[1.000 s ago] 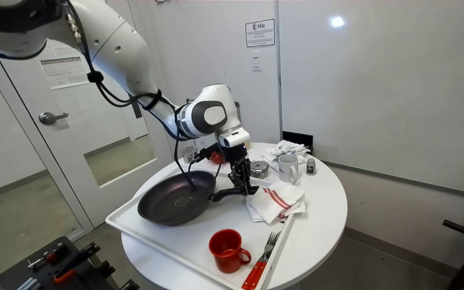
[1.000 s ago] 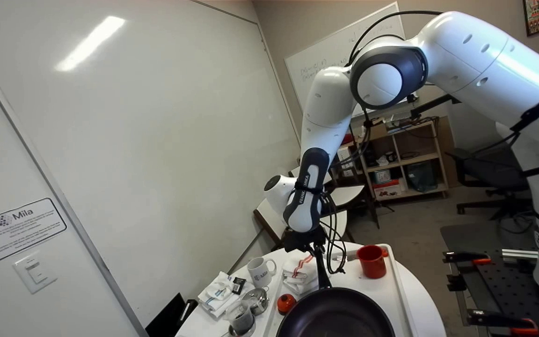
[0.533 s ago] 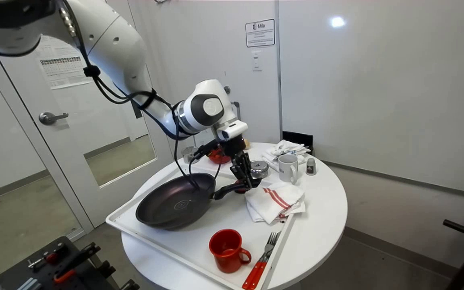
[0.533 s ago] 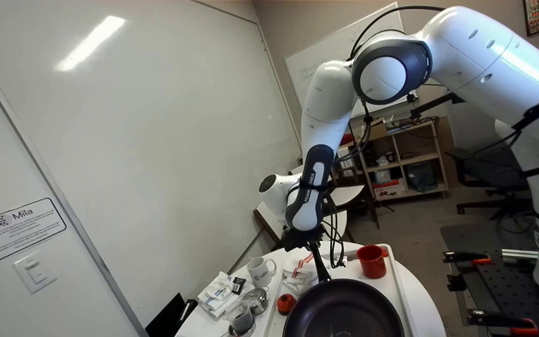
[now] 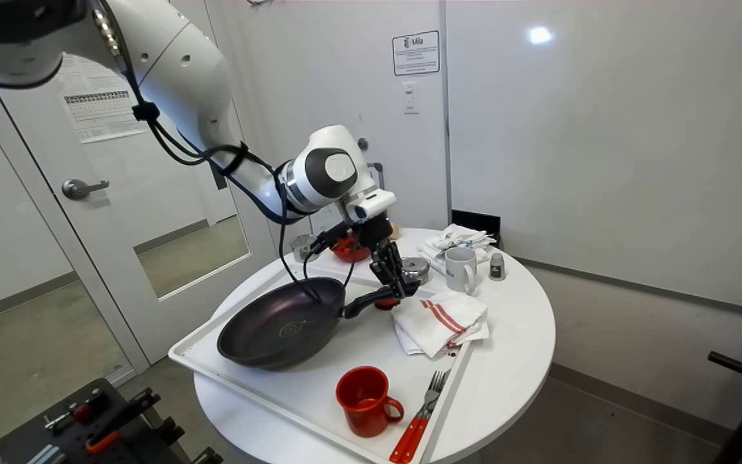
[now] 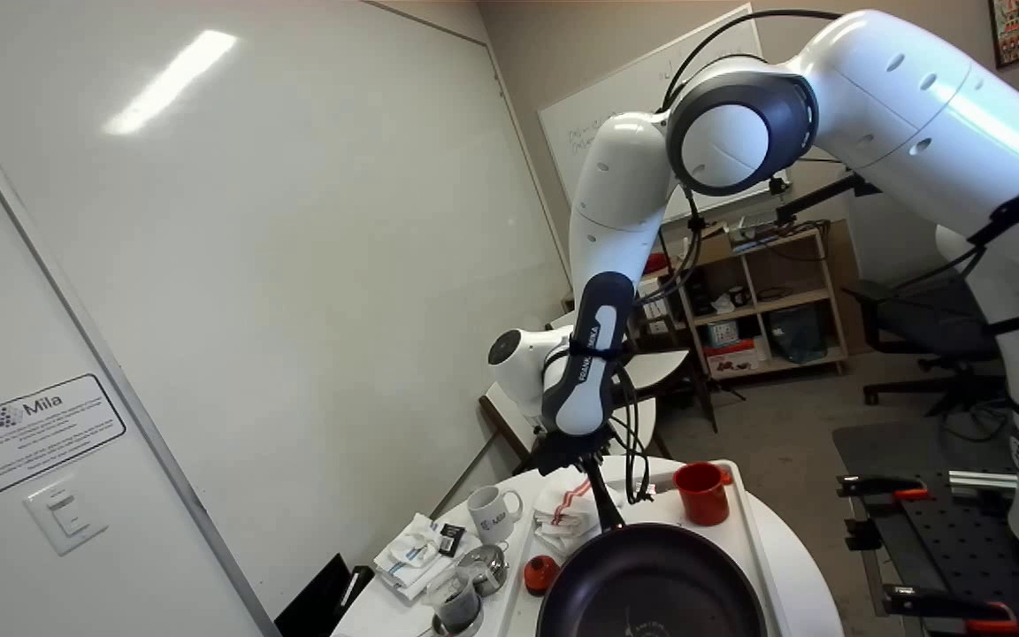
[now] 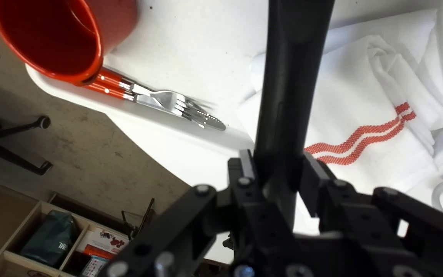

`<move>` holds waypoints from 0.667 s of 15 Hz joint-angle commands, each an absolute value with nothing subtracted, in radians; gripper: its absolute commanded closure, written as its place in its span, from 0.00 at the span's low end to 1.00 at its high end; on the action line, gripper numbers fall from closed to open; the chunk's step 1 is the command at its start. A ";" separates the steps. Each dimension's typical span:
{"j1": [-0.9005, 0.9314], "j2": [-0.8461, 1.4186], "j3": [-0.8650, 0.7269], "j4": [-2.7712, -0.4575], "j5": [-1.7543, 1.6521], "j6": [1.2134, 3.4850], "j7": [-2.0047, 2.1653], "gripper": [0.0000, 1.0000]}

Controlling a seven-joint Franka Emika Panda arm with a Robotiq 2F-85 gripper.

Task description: Move the black pan to the left

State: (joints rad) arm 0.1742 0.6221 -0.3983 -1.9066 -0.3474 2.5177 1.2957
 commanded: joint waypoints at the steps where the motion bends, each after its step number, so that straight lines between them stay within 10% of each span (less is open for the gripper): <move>1: 0.157 0.604 -0.378 -1.912 -0.388 2.538 1.249 0.92; 10: 0.041 0.648 -0.271 -1.814 -0.295 2.530 1.084 0.92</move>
State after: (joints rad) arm 0.0784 0.6350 -0.3033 -1.8589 -0.3243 2.5439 1.1961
